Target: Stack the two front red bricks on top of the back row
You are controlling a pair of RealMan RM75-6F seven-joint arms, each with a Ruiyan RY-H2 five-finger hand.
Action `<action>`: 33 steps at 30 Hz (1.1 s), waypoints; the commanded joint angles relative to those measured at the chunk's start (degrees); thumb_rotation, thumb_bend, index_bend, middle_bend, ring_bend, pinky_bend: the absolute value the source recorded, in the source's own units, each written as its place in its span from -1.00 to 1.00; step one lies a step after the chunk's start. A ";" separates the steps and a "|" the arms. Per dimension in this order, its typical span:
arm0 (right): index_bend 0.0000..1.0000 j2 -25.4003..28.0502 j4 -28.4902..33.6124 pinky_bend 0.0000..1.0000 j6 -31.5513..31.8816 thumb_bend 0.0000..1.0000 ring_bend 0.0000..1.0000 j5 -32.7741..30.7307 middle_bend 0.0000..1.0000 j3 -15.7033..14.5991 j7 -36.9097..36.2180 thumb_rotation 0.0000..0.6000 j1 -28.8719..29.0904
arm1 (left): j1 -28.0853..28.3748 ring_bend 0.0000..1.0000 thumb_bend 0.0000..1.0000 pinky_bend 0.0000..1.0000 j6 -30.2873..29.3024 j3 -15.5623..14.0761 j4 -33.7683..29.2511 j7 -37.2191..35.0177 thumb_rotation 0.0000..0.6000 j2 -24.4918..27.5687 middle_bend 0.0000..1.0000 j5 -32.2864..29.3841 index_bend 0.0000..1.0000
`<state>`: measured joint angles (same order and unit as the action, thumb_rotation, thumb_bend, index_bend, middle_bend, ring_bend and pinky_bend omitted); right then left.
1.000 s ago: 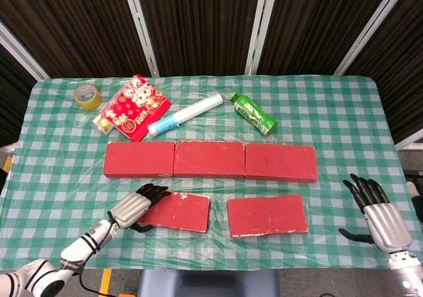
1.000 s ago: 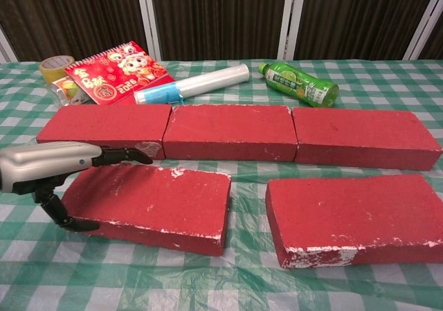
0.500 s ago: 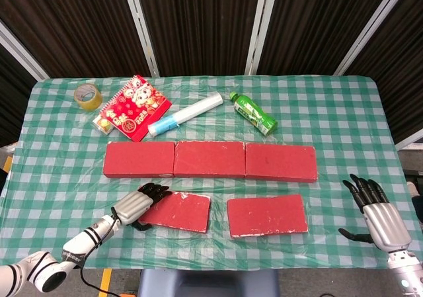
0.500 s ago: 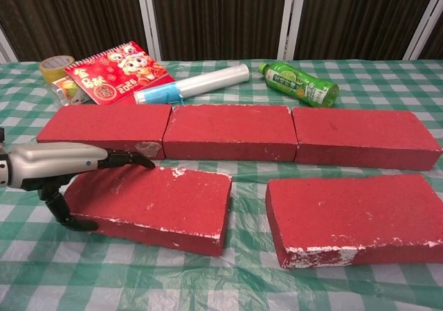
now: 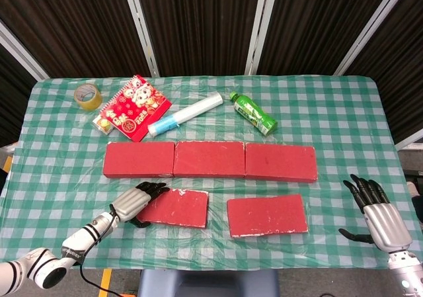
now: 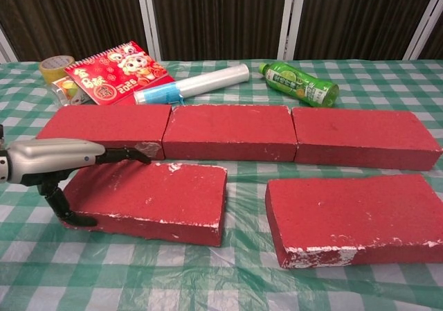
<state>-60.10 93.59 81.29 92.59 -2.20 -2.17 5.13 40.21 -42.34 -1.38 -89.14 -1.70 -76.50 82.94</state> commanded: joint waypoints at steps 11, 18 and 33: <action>-1.00 0.32 0.18 -1.00 0.26 -0.73 -1.00 1.10 -1.00 -0.54 -0.49 1.00 -0.06 | -3.00 0.02 -0.49 0.10 -7.74 0.11 -5.66 5.04 1.00 3.28 -0.84 -0.04 -1.00; -1.00 0.79 -0.07 -1.00 0.60 -0.73 -1.00 1.65 -1.00 -0.77 -1.82 1.00 -0.12 | -4.65 0.09 -0.49 0.19 -12.96 2.01 -12.70 9.45 1.00 8.26 -0.78 -1.45 -1.00; -1.00 0.67 -0.39 -1.00 -0.40 -0.73 -1.00 -0.91 -1.00 0.51 -2.25 1.00 0.40 | 4.85 0.12 -0.49 0.19 -5.48 12.68 -4.48 14.70 1.00 7.00 -0.72 -18.45 -1.00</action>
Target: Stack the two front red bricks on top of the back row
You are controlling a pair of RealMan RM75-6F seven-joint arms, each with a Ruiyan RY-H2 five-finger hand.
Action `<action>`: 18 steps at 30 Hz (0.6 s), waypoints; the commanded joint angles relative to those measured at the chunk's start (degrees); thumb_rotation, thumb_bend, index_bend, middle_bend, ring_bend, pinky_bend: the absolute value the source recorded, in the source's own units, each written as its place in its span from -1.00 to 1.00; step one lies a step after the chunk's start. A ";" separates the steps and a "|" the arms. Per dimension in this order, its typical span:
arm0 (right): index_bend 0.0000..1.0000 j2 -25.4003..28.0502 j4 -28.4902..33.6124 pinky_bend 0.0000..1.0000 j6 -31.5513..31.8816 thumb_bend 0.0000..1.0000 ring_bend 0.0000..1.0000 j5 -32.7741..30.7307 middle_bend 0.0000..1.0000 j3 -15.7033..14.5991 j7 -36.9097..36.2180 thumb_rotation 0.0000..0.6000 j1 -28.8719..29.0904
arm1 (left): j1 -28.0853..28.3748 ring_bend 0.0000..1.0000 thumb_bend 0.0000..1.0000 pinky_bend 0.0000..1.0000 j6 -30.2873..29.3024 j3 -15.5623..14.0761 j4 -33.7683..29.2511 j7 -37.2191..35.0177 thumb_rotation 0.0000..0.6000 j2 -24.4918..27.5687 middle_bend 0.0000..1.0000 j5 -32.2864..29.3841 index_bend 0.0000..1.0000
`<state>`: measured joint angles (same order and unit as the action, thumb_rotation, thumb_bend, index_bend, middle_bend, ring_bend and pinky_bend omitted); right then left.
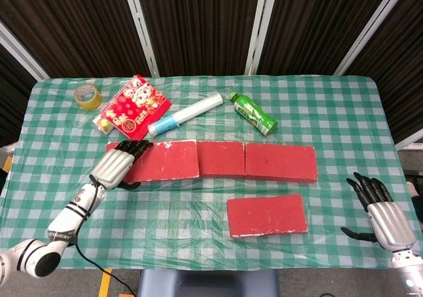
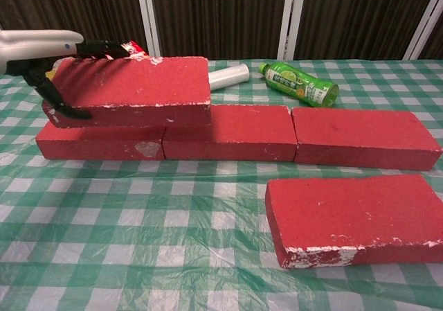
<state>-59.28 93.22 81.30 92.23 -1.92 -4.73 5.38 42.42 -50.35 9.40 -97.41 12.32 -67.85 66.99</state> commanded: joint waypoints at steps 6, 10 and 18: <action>-1.00 -0.85 -0.19 -1.00 -0.78 -0.73 -1.00 -2.51 -1.00 1.30 1.44 1.00 0.35 | 5.69 0.12 -0.49 0.17 7.56 3.29 9.97 -3.21 1.00 -3.26 -0.72 -4.31 -1.00; -1.00 -1.24 -0.44 -1.00 -1.72 -0.73 -1.00 -3.48 -1.00 1.61 2.10 1.00 0.70 | 6.77 0.11 -0.49 0.14 9.28 3.25 14.14 -6.22 1.00 -5.04 -0.73 -2.76 -1.00; -1.00 -1.30 -0.38 -1.00 -1.51 -0.73 -1.00 -3.95 -1.00 1.87 2.35 1.00 0.56 | 7.28 0.09 -0.49 0.10 10.07 2.38 17.88 -12.21 1.00 -7.21 -0.74 1.90 -1.00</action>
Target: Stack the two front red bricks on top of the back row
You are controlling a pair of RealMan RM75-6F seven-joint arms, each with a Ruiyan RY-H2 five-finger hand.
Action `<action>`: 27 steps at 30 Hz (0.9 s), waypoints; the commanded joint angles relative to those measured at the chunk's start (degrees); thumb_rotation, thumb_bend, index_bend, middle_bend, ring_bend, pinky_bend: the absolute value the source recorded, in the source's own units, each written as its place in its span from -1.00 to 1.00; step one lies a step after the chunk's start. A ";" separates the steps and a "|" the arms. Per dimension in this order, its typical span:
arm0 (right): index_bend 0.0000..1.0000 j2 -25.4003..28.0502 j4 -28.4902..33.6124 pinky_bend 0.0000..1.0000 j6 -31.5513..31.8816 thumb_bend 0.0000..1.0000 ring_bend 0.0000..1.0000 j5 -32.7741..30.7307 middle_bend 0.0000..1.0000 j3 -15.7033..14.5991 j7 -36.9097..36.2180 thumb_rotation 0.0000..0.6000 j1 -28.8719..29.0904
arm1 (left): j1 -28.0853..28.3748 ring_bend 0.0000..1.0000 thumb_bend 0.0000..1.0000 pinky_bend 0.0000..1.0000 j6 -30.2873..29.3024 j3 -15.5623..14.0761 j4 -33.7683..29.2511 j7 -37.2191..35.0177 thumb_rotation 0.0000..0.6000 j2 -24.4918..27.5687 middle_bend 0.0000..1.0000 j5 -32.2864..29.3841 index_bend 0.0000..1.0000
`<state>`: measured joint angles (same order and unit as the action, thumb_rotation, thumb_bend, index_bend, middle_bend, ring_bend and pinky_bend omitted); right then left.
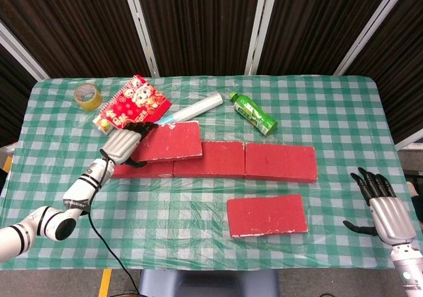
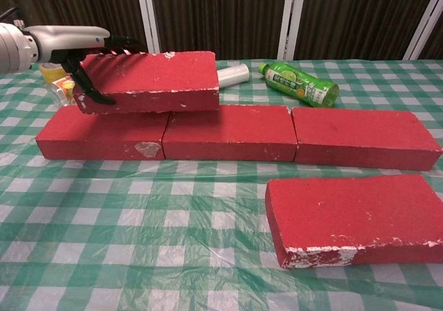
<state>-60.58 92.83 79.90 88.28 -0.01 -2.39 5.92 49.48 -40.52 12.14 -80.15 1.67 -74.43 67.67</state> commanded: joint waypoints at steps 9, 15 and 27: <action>-1.00 0.17 0.16 -1.00 0.17 -0.73 -1.00 0.45 -1.00 -0.21 -0.24 1.00 -0.10 | 0.56 0.07 -0.49 0.03 -0.31 -1.24 1.83 -4.03 1.00 -2.43 -0.74 4.16 -1.00; -1.00 0.28 0.04 -1.00 0.40 -0.73 -1.00 0.34 -1.00 -0.13 -0.54 1.00 -0.25 | 0.91 0.03 -0.49 -0.07 0.03 -1.53 4.21 -6.01 1.00 -3.80 -0.75 4.52 -1.00; -1.00 0.12 0.28 -1.00 0.09 -0.73 -1.00 -0.04 -1.00 -0.08 0.24 1.00 -0.24 | 1.80 0.00 -0.49 -0.17 0.86 -2.92 6.25 -9.45 1.00 -5.35 -0.75 7.54 -1.00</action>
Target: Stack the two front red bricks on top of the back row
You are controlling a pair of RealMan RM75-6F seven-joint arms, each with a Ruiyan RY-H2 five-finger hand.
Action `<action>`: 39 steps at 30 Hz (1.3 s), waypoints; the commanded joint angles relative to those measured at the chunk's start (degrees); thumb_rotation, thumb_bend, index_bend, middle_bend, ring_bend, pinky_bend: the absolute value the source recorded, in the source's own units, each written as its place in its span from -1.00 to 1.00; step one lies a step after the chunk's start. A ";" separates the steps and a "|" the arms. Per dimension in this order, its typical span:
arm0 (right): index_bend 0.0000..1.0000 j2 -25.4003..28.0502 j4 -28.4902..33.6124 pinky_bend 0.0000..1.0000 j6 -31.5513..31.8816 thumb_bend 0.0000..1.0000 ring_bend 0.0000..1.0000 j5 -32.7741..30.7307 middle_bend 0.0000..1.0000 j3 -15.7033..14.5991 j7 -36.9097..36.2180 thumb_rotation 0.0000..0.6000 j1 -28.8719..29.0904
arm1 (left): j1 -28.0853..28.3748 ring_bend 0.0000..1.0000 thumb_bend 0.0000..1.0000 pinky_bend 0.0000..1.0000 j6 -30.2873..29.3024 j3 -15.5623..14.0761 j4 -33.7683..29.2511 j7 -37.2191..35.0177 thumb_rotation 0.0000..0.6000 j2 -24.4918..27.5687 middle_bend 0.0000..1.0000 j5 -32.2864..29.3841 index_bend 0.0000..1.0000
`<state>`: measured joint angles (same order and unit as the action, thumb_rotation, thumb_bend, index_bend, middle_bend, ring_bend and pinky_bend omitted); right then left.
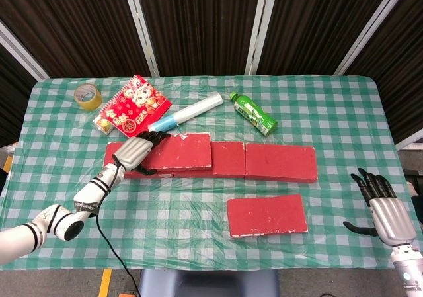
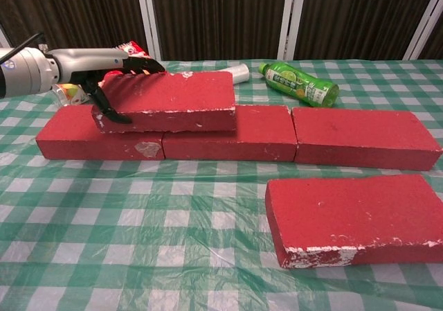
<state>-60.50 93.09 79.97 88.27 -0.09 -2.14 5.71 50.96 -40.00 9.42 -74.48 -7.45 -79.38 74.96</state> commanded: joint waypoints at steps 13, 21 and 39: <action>-1.00 0.33 0.06 -1.00 0.63 -0.73 -1.00 -0.19 -1.00 0.07 -0.26 1.00 -0.48 | 1.12 -0.27 -0.49 -0.59 0.97 -1.00 2.01 -4.23 1.00 -0.83 -0.77 2.34 -1.00; -1.00 0.11 0.16 -1.00 0.34 -0.74 -1.00 -0.10 -1.00 -0.08 0.57 1.00 -0.45 | 1.54 -0.43 -0.49 -0.69 1.34 -1.58 2.94 -6.33 1.00 -0.94 -0.77 3.48 -1.00; -1.00 0.26 0.44 -1.00 0.43 -0.73 -1.00 -0.29 -1.00 -0.02 0.70 1.00 -0.67 | 2.14 -1.00 -0.49 -0.81 2.00 -2.20 3.16 -6.67 1.00 -0.70 -0.87 3.30 -1.00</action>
<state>-60.24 93.53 80.39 87.97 -0.11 -1.44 5.05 53.10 -37.96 7.24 -71.34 -14.17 -80.07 78.27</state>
